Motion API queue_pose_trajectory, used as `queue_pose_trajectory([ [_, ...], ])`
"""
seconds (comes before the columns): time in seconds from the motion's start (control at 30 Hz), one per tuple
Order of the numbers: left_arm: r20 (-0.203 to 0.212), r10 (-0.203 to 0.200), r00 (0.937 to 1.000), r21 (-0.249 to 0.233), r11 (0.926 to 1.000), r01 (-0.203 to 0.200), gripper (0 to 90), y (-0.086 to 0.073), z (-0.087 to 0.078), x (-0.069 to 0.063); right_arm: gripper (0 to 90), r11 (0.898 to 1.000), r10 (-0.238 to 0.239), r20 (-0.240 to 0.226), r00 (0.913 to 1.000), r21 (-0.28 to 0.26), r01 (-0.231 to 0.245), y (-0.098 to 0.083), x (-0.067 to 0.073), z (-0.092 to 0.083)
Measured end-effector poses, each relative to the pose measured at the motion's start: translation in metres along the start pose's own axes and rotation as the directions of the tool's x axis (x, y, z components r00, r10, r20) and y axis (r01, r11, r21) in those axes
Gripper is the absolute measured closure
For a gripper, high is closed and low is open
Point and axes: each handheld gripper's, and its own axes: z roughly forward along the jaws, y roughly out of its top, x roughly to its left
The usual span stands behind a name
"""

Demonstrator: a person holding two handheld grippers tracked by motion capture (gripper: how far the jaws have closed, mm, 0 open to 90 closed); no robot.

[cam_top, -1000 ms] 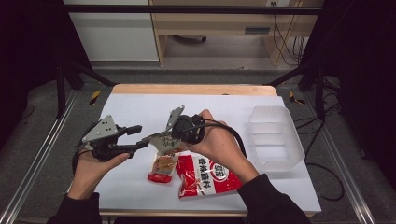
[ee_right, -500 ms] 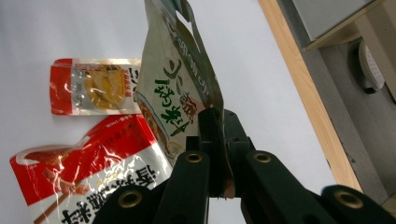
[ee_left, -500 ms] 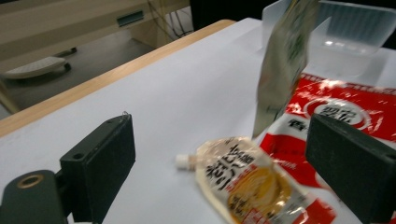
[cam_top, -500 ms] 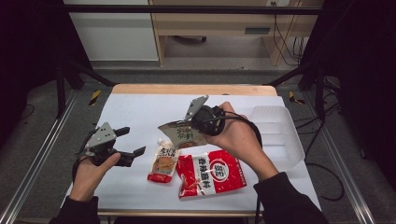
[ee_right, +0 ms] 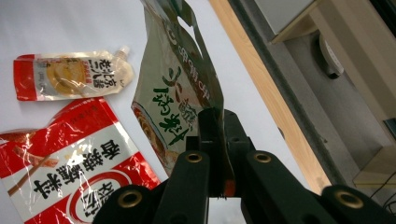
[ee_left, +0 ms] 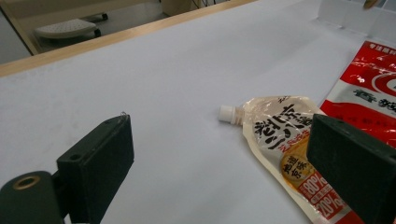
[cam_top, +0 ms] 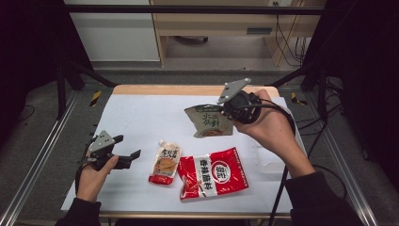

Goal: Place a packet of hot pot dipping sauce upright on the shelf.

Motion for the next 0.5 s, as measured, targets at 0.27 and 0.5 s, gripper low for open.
queue_pose_trajectory([
  [0.27,-0.036,0.019,0.9991,0.036,0.9992,-0.018,7.6,-0.01,-0.001,-0.005,90.0,0.999,0.05,0.044,0.9978,0.007,-0.05,-0.02,-0.022,-0.021],
  [0.5,-0.093,0.052,0.9944,0.063,0.997,-0.046,7.6,-0.014,-0.005,-0.017,90.0,0.996,0.079,0.08,0.9936,0.03,-0.082,-0.036,-0.042,-0.032],
])
